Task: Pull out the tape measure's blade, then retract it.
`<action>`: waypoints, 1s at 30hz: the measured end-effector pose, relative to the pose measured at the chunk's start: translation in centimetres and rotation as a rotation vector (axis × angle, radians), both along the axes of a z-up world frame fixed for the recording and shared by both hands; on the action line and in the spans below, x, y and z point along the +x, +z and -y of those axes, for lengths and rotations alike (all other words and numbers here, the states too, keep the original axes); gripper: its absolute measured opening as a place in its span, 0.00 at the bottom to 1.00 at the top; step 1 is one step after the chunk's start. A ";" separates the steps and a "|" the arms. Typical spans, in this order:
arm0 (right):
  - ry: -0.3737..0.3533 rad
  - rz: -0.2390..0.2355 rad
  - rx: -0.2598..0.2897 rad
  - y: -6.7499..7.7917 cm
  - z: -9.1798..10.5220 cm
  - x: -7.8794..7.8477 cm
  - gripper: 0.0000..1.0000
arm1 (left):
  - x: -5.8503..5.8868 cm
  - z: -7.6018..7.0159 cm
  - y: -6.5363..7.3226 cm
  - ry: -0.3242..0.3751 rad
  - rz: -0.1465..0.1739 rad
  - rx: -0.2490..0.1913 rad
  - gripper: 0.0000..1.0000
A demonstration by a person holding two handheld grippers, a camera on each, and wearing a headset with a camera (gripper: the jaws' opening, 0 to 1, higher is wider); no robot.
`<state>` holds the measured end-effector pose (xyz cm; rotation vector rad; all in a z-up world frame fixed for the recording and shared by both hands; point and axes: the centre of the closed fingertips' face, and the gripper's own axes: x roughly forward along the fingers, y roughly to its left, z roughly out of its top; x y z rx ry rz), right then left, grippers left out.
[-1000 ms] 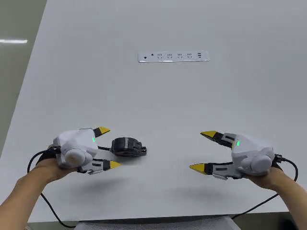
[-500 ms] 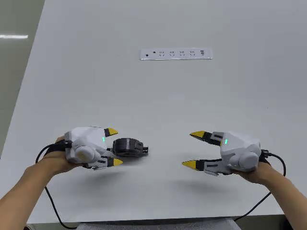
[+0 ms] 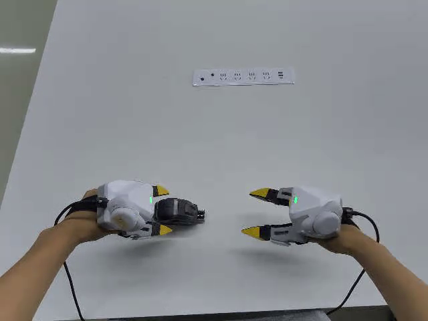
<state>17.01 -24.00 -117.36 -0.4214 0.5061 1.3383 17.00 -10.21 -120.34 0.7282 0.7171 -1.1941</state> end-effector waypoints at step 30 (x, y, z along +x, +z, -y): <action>0.144 -0.078 0.004 -4.7 -6.4 -0.1 0.33 | -0.1 0.0 -0.4 -0.032 -0.052 0.004 0.29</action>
